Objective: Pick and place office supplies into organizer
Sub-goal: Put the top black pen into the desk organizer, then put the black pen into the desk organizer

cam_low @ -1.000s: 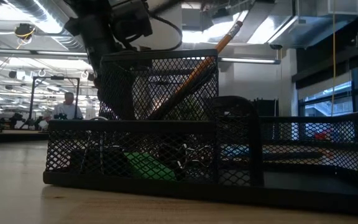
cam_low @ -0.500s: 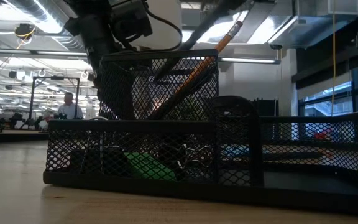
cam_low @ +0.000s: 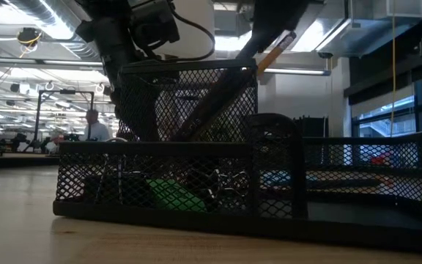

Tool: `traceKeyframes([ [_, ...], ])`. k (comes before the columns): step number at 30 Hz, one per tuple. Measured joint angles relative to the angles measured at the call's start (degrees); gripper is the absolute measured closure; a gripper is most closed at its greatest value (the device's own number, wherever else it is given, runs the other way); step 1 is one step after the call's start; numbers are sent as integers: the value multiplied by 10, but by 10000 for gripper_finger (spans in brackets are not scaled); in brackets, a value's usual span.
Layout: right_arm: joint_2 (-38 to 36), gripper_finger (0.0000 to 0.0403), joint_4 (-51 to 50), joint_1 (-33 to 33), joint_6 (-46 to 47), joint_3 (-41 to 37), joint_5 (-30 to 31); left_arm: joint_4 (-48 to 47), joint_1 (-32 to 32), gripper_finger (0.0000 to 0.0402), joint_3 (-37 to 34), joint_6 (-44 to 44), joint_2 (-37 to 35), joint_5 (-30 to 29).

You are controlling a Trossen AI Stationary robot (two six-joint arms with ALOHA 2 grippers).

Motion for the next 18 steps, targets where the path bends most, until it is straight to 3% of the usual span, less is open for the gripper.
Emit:
traceKeyframes([
  [6, 0, 338, 4, -2, -3, 0, 0, 0, 0, 254, 0, 0, 0, -1],
  [18, 0, 260, 2, -3, -17, 0, 2, 0, 0, 254, 0, 0, 0, -1],
])
